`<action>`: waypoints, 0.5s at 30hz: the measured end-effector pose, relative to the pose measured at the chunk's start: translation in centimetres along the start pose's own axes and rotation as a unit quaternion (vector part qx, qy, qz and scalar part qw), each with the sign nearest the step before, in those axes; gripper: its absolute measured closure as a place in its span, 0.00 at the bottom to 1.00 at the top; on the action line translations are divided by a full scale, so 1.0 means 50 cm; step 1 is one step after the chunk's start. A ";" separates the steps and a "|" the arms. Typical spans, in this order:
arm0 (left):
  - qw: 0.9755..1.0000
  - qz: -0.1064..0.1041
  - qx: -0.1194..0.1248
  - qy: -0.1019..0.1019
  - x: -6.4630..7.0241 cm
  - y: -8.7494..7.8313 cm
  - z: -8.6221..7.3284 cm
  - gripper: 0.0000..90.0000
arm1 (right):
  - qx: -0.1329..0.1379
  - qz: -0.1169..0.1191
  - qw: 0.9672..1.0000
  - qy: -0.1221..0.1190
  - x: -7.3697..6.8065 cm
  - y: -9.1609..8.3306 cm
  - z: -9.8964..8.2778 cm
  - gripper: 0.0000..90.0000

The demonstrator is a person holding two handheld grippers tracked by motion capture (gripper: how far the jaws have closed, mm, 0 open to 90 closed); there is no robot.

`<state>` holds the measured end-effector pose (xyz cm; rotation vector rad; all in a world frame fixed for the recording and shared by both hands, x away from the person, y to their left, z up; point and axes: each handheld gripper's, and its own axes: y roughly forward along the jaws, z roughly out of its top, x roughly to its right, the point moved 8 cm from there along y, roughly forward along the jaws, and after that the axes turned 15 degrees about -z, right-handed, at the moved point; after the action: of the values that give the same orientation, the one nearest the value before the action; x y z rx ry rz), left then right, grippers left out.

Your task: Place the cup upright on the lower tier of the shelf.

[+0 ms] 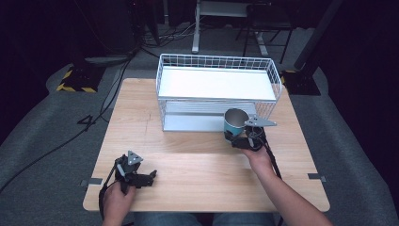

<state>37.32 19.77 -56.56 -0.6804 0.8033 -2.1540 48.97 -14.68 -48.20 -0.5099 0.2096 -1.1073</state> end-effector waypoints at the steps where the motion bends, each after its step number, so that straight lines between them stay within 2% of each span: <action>1: 1.000 0.000 0.000 0.000 0.000 0.000 0.000 0.00 | 0.004 -0.003 1.000 0.002 -0.001 0.009 0.009 0.25; 15: 1.000 -0.001 0.000 -0.001 0.000 0.001 0.001 0.00 | -0.005 -0.034 0.999 0.020 -0.006 0.073 0.034 0.25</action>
<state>37.38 19.74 -56.56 -0.6822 0.8024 -2.1543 52.47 -12.64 -48.55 -0.5071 0.2336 -1.1843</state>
